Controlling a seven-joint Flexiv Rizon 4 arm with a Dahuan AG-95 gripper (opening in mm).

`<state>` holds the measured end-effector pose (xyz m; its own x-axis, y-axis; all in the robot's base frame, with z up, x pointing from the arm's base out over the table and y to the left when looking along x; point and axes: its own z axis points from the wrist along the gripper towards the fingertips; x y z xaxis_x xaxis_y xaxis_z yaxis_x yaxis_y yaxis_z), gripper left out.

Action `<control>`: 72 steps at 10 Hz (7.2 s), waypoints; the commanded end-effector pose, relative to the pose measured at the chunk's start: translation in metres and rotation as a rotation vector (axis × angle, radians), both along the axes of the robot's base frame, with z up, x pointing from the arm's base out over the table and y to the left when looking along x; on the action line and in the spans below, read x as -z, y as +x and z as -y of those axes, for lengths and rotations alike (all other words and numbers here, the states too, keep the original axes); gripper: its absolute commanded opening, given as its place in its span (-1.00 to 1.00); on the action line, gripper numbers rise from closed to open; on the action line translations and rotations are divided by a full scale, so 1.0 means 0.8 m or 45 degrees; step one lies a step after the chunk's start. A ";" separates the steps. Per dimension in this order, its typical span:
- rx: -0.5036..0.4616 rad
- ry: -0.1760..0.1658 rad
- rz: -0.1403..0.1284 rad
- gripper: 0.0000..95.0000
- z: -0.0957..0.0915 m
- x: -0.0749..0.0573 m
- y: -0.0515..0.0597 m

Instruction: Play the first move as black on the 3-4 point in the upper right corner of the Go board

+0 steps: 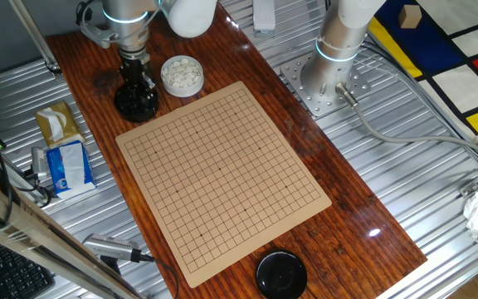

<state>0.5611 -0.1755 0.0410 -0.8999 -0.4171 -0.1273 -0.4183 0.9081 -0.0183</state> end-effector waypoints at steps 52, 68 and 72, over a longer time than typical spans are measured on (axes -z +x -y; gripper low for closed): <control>-0.004 -0.016 0.011 -0.60 0.000 0.000 0.000; 0.021 0.023 0.010 -0.60 0.000 0.000 -0.001; 0.021 0.020 0.010 -0.60 0.000 0.000 -0.001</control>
